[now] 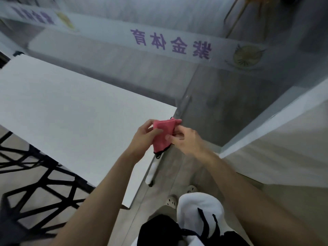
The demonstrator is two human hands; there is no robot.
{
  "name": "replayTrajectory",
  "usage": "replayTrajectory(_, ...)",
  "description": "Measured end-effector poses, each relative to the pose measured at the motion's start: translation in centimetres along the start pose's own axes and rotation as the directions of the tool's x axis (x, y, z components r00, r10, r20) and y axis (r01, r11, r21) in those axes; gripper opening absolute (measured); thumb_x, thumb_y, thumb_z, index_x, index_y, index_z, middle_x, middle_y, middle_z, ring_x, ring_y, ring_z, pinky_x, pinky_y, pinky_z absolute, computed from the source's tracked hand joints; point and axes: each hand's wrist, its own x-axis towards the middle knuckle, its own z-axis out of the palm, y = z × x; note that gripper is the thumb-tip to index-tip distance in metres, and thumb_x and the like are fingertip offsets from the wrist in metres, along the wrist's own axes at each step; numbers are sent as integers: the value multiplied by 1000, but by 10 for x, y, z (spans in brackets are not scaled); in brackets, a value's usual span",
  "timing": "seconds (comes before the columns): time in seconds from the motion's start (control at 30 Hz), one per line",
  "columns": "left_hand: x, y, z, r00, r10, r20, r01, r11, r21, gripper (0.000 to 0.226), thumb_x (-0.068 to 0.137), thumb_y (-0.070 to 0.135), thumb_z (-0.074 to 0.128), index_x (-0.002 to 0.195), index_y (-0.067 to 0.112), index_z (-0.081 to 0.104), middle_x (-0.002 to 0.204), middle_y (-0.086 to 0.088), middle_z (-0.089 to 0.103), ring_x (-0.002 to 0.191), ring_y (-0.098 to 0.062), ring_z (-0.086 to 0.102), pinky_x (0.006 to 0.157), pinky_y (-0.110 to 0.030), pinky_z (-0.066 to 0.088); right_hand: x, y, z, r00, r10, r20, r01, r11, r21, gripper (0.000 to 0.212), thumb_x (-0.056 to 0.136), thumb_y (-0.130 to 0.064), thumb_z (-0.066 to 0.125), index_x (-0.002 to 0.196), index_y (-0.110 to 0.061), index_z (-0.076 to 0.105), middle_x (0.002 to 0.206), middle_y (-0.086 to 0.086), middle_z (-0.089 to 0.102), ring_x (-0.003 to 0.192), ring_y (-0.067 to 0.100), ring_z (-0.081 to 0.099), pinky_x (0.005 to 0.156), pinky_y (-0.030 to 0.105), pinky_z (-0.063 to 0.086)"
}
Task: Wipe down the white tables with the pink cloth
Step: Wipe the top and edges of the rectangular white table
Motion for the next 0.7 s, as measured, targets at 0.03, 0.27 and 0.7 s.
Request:
replayTrajectory(0.03,1,2,0,1000,-8,22,8,1000,-20,17,104,11,62,117,8,72,105,-6,77,97,-19,71,88,-39,58,-1,-2,1,1000,-3,17,2,999,35,36,89,-46,84,121,-31,76,109,-19,80,99,-7,75,91,19,58)
replayTrajectory(0.27,13,18,-20,991,49,126,-74,976,204,17,109,10,62,116,10,77,127,-15,74,115,-21,68,112,-47,51,-4,-24,5,999,-42,-3,42,998,54,24,97,-23,69,121,-22,72,104,-4,78,96,16,74,86,44,62)
replayTrajectory(0.7,50,27,-93,917,9,398,-23,999,29,10,95,15,74,104,14,78,108,-8,72,104,-22,69,99,-41,58,-1,-51,56,979,197,-45,-197,980,7,40,87,-26,83,122,-21,64,111,-2,75,100,19,75,90,43,66)
